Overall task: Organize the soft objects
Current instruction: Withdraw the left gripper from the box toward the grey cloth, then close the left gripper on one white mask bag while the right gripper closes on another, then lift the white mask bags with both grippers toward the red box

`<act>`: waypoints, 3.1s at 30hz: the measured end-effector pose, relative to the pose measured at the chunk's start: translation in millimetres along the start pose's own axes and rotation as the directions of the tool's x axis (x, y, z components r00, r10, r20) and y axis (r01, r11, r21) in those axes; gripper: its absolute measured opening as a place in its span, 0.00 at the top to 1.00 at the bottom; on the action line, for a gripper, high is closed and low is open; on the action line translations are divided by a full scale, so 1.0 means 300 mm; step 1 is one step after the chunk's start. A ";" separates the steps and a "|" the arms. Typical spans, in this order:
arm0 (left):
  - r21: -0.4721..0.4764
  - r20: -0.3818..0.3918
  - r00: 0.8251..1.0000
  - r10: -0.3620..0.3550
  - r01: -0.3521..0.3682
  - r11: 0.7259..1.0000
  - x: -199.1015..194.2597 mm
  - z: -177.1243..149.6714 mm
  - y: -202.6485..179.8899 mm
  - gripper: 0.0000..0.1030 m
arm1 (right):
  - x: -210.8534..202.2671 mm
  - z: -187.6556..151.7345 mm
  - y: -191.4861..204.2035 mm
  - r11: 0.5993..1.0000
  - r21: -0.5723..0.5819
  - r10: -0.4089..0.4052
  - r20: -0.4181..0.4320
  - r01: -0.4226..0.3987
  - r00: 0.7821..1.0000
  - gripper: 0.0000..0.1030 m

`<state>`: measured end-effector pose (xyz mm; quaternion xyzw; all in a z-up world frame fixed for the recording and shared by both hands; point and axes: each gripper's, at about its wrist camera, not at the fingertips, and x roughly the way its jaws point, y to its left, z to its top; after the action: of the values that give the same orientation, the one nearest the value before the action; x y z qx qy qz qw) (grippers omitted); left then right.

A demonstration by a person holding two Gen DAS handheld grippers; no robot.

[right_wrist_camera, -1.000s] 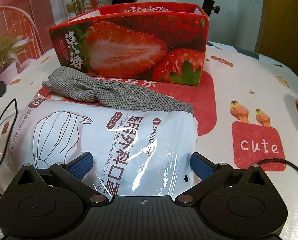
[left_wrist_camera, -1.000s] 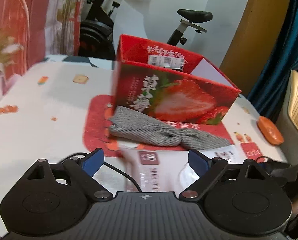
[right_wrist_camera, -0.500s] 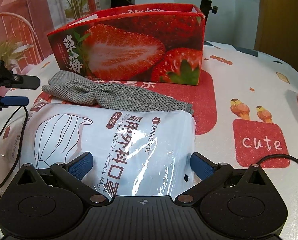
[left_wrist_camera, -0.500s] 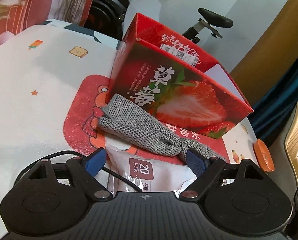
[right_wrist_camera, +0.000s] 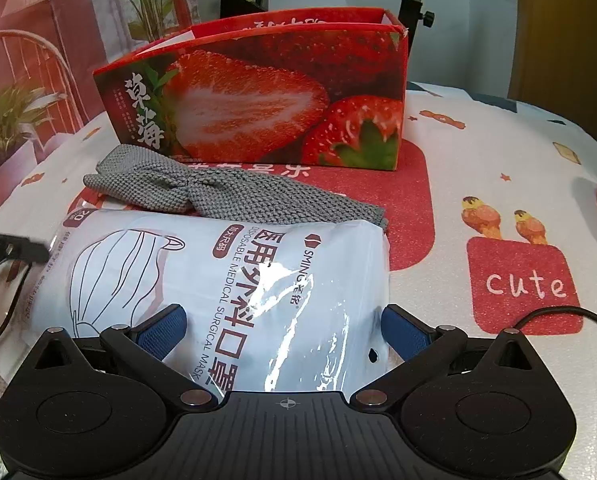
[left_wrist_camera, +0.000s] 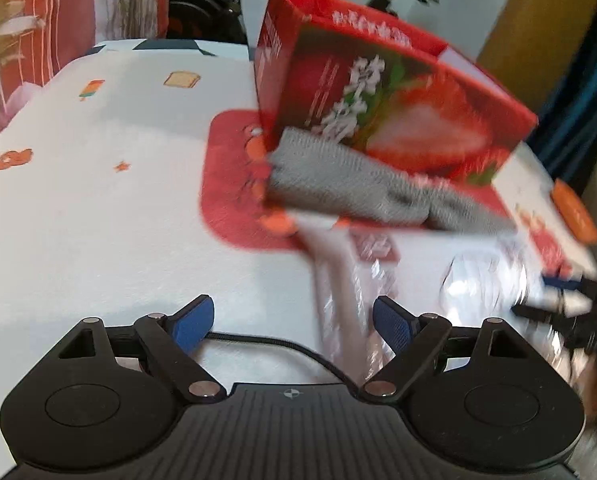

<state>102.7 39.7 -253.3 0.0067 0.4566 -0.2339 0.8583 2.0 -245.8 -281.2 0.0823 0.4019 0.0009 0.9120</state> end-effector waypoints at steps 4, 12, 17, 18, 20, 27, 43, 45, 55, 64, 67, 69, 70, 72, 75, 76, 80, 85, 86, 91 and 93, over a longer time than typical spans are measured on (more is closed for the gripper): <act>0.084 -0.018 0.999 0.046 -0.045 0.995 -0.037 -0.022 0.034 0.14 | 0.001 0.000 -0.001 1.000 0.002 -0.002 0.000 0.002 1.000 0.00; 0.242 -0.010 0.990 0.138 -0.132 0.961 -0.051 -0.087 0.081 0.13 | 0.008 0.002 -0.007 1.000 0.009 -0.007 0.002 0.007 1.000 0.00; 0.203 0.011 0.989 0.150 -0.149 0.968 -0.071 -0.062 0.119 0.13 | 0.029 0.020 0.002 0.999 0.022 -0.029 -0.002 0.029 1.000 0.00; 0.197 0.022 0.988 0.151 -0.152 0.968 -0.078 -0.053 0.126 0.13 | 0.034 0.025 0.004 0.999 0.024 -0.032 -0.003 0.032 0.999 0.00; 0.184 0.051 0.988 0.147 -0.154 0.971 -0.092 -0.034 0.122 0.13 | 0.043 0.033 0.007 0.999 0.025 -0.038 -0.004 0.038 0.999 0.00; 0.081 0.179 0.981 0.073 -0.089 0.993 -0.149 0.047 0.102 0.17 | 0.072 0.056 0.030 0.999 0.006 -0.046 -0.003 0.046 0.999 0.00; -0.027 0.089 0.987 -0.135 0.138 0.990 0.095 0.085 -0.063 0.34 | 0.081 0.055 0.020 1.000 0.004 -0.019 0.012 0.019 1.000 0.00; -0.023 0.071 0.990 -0.124 0.126 0.992 0.117 0.083 -0.063 0.38 | 0.081 0.059 0.019 1.000 0.007 -0.016 0.005 0.016 1.000 0.00; -0.022 0.088 0.991 -0.096 0.099 0.995 0.128 0.046 -0.063 0.47 | 0.067 0.083 -0.015 0.998 0.054 0.025 -0.007 -0.024 1.000 0.03; -0.084 0.123 0.990 -0.063 0.074 0.994 0.114 0.014 -0.070 0.47 | 0.084 0.108 -0.055 0.993 0.076 0.092 -0.036 -0.089 0.995 0.08; -0.088 0.120 0.991 -0.057 0.067 0.994 0.112 0.016 -0.074 0.47 | 0.081 0.109 -0.057 0.994 0.055 0.098 -0.039 -0.096 0.994 0.10; -0.092 0.116 0.991 -0.060 0.071 0.993 0.110 0.022 -0.070 0.47 | 0.074 0.117 -0.056 0.995 0.043 0.094 -0.040 -0.092 0.995 0.14; -0.096 0.113 0.992 -0.063 0.074 0.993 0.110 0.023 -0.067 0.47 | 0.070 0.123 -0.056 0.996 0.033 0.085 -0.040 -0.084 0.996 0.15; -0.096 0.112 0.992 -0.064 0.075 0.993 0.110 0.026 -0.066 0.46 | 0.063 0.132 -0.057 0.998 0.014 0.067 -0.039 -0.066 0.997 0.16; -0.088 0.117 0.992 -0.056 0.067 0.994 0.110 0.021 -0.073 0.46 | 0.051 0.140 -0.068 0.999 0.009 0.038 -0.024 -0.038 0.999 0.17; -0.086 0.120 0.991 -0.056 0.066 0.994 0.109 0.019 -0.073 0.46 | 0.045 0.141 -0.072 0.999 0.010 0.032 -0.017 -0.031 0.999 0.18; -0.080 0.122 0.991 -0.052 0.062 0.995 0.110 0.016 -0.077 0.45 | 0.024 0.141 -0.080 1.000 0.007 0.017 0.005 -0.017 1.000 0.18; -0.073 0.130 0.990 -0.048 0.058 0.996 0.109 0.010 -0.079 0.45 | 0.014 0.143 -0.073 1.000 -0.011 0.011 0.026 -0.011 1.000 0.19; -0.072 0.134 0.990 -0.048 0.058 0.996 0.108 0.007 -0.080 0.45 | 0.015 0.142 -0.073 1.000 -0.013 0.015 0.026 -0.014 1.000 0.19; -0.044 0.124 0.992 -0.039 0.045 0.998 0.109 0.009 -0.089 0.45 | 0.039 0.134 -0.059 0.999 -0.027 0.033 0.001 -0.033 0.999 0.19; -0.038 0.121 0.992 -0.036 0.041 0.998 0.111 0.010 -0.092 0.45 | 0.050 0.133 -0.051 0.999 -0.032 0.039 -0.007 -0.039 0.999 0.19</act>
<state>109.6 1.3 -272.2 -0.0336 0.4085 -0.2412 0.8797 40.3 -265.9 -268.0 0.0756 0.4033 0.0253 0.9116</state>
